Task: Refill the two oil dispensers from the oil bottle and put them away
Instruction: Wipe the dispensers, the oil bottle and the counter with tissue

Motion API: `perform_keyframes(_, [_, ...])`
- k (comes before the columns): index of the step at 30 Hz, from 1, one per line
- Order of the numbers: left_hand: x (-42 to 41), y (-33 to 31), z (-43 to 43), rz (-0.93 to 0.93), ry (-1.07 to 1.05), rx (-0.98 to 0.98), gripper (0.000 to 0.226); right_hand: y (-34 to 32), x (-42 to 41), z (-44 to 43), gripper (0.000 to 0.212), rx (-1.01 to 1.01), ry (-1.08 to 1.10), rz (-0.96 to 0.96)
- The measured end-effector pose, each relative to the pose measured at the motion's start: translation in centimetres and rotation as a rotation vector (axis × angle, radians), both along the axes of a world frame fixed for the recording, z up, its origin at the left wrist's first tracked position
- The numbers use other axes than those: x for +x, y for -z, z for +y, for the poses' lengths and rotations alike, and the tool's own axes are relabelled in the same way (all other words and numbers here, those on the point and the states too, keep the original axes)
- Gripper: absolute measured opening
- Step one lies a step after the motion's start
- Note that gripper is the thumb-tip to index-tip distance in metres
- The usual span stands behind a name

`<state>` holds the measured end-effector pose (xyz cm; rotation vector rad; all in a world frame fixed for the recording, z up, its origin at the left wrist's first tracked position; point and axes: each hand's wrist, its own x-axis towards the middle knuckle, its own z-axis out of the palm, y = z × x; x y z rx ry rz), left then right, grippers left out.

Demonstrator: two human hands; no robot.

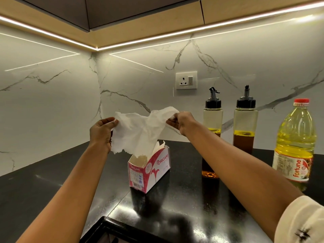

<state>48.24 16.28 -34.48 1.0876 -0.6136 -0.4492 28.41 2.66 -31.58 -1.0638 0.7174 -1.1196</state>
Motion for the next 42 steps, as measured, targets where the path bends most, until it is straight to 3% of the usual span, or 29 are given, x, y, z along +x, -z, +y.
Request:
perform_keyframes(6, [0.7,0.0,1.3,0.022,-0.031,-0.071,0.017,-0.1,0.8,0.3,0.029,0.054,0.079,-0.152])
perform_keyframes(14, [-1.4,-0.7,1.0,0.146,0.149,-0.148,0.015,-2.0,-0.1,2.7,0.019,-0.113,-0.112,-0.202])
perform_keyframes(19, [-4.6,-1.5,0.7,0.181,0.375,-0.127,0.014,-2.4,-2.0,5.3,0.019,-0.3,-0.257,-0.113])
perform_keyframes(21, [-6.5,-1.6,1.1,0.212,0.5,-0.158,0.026,-1.9,-3.4,6.2,0.024,-0.362,-0.282,-0.079])
perform_keyframes(23, [-8.5,-1.3,1.3,0.222,0.618,-0.183,0.037,-0.8,-5.1,7.4,0.035,-0.445,-0.279,-0.002])
perform_keyframes(26, [-12.2,-0.3,1.1,0.188,0.68,-0.115,0.019,2.2,-8.1,8.6,0.056,-0.59,-0.292,0.162])
perform_keyframes(28, [-14.7,0.7,0.6,0.193,0.725,-0.076,0.021,4.4,-9.5,8.7,0.067,-0.622,-0.282,0.259])
perform_keyframes(31, [-18.1,2.3,-0.1,0.219,0.816,-0.097,0.023,6.7,-12.0,8.7,0.069,-0.525,-0.261,0.195])
perform_keyframes(35, [-21.0,4.2,-0.7,0.147,0.876,-0.138,0.05,8.2,-15.3,8.8,0.06,-0.363,-0.308,0.028])
perform_keyframes(38, [-22.8,5.5,-0.9,0.077,0.926,-0.143,0.064,8.9,-16.7,8.4,0.049,-0.349,-0.22,0.034])
perform_keyframes(40, [-23.7,5.6,-0.8,-0.021,0.852,-0.109,0.065,9.0,-17.6,8.1,0.029,-0.297,-0.1,0.026])
perform_keyframes(42, [-23.9,4.9,-1.2,-0.121,0.661,-0.088,0.051,9.0,-18.6,7.7,0.025,-0.234,-0.039,0.013])
